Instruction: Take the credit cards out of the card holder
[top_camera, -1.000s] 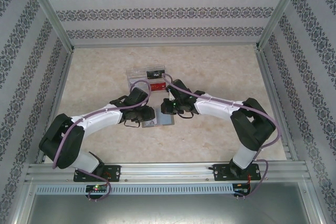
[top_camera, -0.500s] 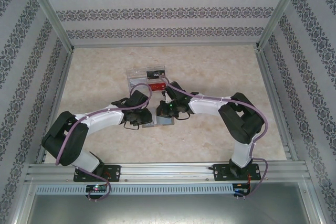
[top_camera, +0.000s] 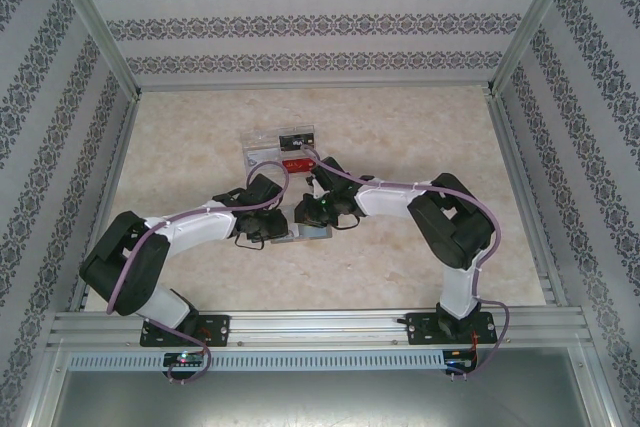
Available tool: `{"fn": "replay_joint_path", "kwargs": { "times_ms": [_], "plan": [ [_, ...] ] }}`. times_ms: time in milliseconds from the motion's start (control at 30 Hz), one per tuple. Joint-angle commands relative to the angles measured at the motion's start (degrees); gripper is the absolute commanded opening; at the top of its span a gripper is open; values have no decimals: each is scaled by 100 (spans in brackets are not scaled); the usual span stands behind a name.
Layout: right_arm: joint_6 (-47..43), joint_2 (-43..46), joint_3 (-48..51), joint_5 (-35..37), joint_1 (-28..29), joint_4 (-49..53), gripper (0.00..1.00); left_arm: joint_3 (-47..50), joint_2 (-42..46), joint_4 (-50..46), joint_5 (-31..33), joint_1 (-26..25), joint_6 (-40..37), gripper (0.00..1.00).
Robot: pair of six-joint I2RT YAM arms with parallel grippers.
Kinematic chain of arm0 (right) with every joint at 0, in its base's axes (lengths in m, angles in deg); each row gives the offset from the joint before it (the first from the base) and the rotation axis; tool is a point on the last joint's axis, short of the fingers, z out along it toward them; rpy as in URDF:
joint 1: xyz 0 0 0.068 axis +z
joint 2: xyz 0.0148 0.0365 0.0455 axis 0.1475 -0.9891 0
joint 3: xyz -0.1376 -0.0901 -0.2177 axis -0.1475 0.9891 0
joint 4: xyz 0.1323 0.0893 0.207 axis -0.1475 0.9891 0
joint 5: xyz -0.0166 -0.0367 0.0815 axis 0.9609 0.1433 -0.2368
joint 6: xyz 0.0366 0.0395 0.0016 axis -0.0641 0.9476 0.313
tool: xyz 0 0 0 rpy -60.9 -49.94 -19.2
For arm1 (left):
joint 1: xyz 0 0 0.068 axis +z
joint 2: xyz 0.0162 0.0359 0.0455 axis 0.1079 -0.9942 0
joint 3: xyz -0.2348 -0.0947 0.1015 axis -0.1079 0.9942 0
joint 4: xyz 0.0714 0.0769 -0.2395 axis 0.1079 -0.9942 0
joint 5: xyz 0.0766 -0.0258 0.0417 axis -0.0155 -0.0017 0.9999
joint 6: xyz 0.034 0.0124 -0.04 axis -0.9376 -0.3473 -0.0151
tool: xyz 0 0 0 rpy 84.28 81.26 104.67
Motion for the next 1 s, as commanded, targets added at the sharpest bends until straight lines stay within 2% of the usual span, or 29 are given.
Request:
{"fn": "replay_joint_path", "kwargs": {
  "times_ms": [0, 467, 733, 833, 900, 967],
  "plan": [
    [59, -150, -183, -83, 19, 63, 18, 53, -81, -9, -55, 64, 4, 20],
    [39, -156, -237, 199, -16, 373, 18, -44, -150, -57, -96, 63, -13, 18],
    [80, -384, -407, -259, 65, 172, 16, -94, -165, -65, -137, 65, -31, 16],
    [77, -376, -423, -231, 72, 189, 10, -111, -186, -69, -157, 60, -42, 14],
    [71, -334, -387, -186, 53, 211, 2, -121, -183, -74, -165, 65, -48, 13],
    [69, -260, -317, -118, 17, 231, 1, -116, -174, -96, -134, 58, -42, 13]
  ]
}}
